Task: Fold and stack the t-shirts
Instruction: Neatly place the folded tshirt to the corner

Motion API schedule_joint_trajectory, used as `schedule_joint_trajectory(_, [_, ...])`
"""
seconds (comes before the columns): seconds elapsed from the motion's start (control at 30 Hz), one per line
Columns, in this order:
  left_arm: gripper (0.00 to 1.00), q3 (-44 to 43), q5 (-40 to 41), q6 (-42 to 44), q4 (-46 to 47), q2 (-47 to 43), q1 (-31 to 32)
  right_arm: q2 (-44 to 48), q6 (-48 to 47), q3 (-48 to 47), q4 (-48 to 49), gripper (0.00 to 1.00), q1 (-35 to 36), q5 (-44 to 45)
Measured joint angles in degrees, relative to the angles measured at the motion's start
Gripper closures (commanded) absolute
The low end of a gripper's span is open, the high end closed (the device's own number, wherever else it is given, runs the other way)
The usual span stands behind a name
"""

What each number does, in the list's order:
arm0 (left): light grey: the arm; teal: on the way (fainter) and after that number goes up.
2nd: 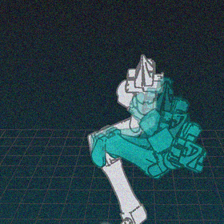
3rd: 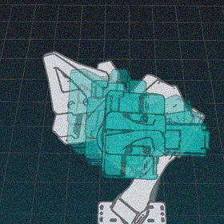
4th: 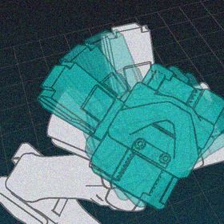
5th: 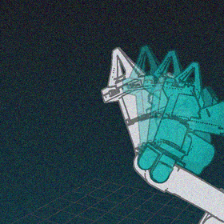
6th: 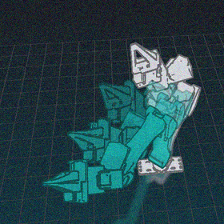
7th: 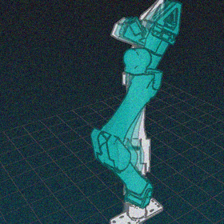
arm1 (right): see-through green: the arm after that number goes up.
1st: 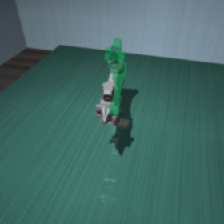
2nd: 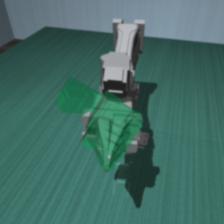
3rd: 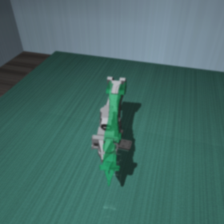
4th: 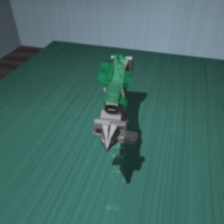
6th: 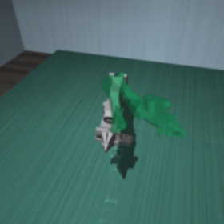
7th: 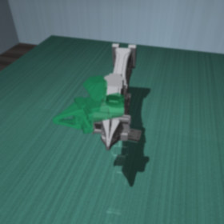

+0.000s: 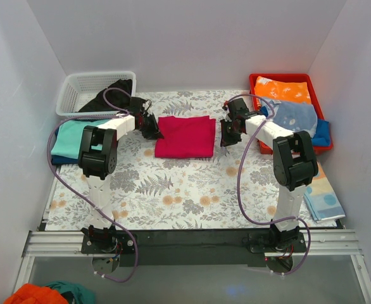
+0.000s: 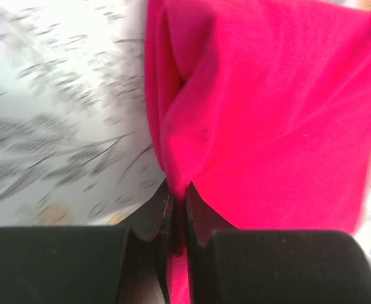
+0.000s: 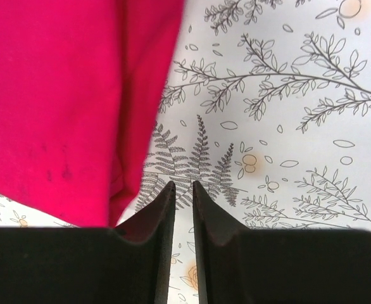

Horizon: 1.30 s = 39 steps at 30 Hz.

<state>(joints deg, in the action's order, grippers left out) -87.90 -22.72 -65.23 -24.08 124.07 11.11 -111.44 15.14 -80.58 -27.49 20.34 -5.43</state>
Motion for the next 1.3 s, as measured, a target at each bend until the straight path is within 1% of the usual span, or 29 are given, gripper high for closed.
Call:
schedule_joint_trajectory(0.23, [1.0, 0.0, 18.4, 8.5, -9.3, -4.9, 0.7, 0.8, 0.4, 1.6, -0.2, 0.8, 0.0, 0.2])
schedule_joint_trajectory(0.43, [1.0, 0.1, 31.0, 13.6, -14.8, -10.3, 0.2, 1.6, 0.5, 1.7, -0.3, 0.8, 0.0, 0.1])
schedule_joint_trajectory(0.63, [1.0, 0.0, 41.2, 17.7, -16.4, -18.4, -0.2, 1.6, 0.5, 1.7, -0.3, 0.82, 0.0, -0.3])
schedule_joint_trajectory(0.77, [1.0, -0.7, 46.0, 20.5, -17.0, -21.5, -1.2, 1.6, 0.5, 1.7, -0.3, 0.82, 0.0, -0.8])
schedule_joint_trajectory(0.9, [1.0, -0.9, 49.0, 22.4, -17.2, -22.8, -3.9, 1.6, 0.5, 2.0, -0.2, 0.82, 0.0, -1.1])
schedule_joint_trajectory(1.17, [1.0, 4.1, 52.0, 25.1, -15.8, -28.2, -9.5, 1.6, 0.5, 3.9, -0.3, 0.82, 0.0, -1.7])
schedule_joint_trajectory(1.3, [1.0, 4.9, 53.0, 26.8, -14.4, -30.1, -11.8, 1.6, 0.5, 4.0, -0.3, 0.82, 0.0, -2.3])
